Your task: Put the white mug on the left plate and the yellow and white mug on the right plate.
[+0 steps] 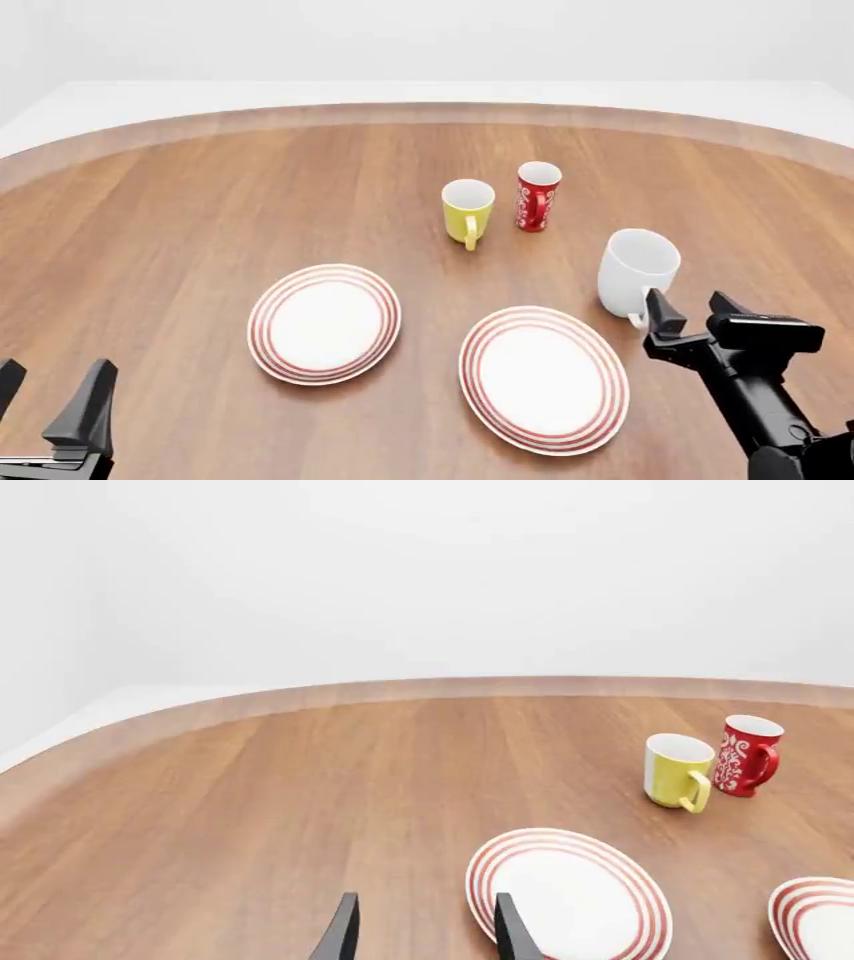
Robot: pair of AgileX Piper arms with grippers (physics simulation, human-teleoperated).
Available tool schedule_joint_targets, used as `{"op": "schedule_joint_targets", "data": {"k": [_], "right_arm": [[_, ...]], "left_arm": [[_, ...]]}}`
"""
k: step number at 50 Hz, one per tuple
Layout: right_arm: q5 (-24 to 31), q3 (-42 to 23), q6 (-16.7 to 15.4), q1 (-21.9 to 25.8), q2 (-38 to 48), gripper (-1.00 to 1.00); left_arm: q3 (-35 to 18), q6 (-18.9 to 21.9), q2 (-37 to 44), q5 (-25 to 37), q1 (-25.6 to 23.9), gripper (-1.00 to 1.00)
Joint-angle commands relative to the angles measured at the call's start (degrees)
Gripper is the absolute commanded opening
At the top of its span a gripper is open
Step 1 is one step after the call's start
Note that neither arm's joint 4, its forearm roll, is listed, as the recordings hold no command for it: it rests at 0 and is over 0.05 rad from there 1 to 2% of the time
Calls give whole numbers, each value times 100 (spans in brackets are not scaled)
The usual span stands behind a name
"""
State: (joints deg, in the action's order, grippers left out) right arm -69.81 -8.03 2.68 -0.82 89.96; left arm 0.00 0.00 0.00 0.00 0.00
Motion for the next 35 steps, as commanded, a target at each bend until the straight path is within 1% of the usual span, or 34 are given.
{"op": "schedule_joint_targets", "data": {"k": [1, 35], "right_arm": [[-7, -203, 37, -6, 325, 100], [-8, -511, 17, 52, 895, 100]], "left_arm": [[0, 0, 0, 0, 0, 100], [0, 0, 0, 0, 0, 100]]}}
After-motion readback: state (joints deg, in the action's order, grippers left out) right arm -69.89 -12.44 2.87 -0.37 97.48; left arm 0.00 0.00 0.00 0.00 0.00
